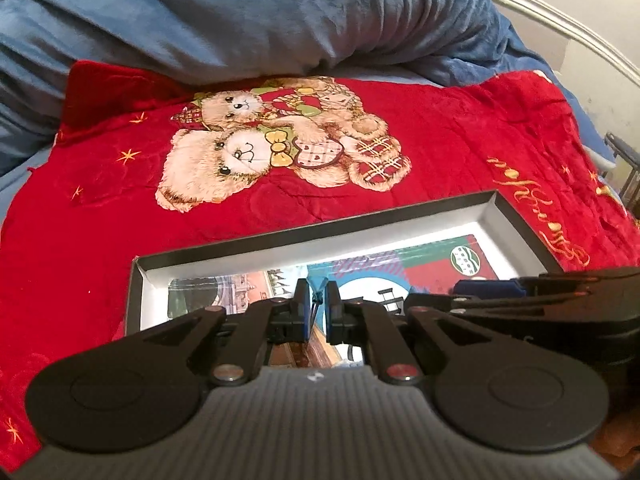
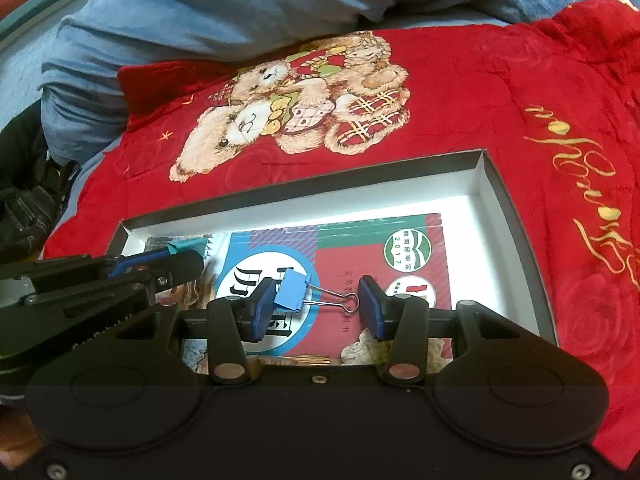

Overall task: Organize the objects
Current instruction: 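Open both tools to drop the clips into the box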

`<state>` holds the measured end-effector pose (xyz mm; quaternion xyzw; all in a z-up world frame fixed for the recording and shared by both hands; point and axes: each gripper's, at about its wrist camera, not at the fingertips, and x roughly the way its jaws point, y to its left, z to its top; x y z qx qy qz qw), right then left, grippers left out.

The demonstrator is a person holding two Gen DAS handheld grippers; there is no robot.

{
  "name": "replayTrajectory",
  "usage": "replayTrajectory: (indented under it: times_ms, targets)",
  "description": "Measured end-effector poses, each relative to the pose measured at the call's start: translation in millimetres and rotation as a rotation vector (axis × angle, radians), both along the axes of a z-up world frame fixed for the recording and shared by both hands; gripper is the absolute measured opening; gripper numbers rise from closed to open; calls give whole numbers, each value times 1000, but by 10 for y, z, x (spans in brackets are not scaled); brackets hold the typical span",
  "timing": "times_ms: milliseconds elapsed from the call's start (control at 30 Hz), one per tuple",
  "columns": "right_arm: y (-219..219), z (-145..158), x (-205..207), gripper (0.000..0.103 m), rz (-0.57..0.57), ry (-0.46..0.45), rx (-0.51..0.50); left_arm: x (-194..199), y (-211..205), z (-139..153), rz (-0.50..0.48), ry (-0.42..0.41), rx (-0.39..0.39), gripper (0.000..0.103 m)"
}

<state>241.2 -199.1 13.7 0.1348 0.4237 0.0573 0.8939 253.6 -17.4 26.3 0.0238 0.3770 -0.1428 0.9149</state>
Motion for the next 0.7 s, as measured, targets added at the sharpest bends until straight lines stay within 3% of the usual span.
replayTrajectory:
  times_ms: [33, 100, 133, 200, 267, 400, 700]
  targets:
    - [-7, 1, 1, 45, -2, 1, 4, 5, 16, 11, 0, 3, -8, 20]
    - [-15, 10, 7, 46, -9, 5, 14, 5, 33, 43, -11, -5, -8, 41]
    - [-19, 13, 15, 52, -10, 8, 16, -11, 45, 64, -3, -26, 1, 54]
    - [-37, 41, 20, 57, -29, 4, 21, -48, 77, 122, 19, -72, 21, 69]
    - [-73, 92, 8, 68, -55, -9, 35, -74, 140, 197, 15, -92, -2, 71]
    - [-128, 294, -40, 74, -63, -40, 54, -133, 252, 412, 32, -133, -13, 90]
    - [-63, 1198, -369, 87, -33, -147, -47, -392, 423, 1048, 68, -215, -31, 94]
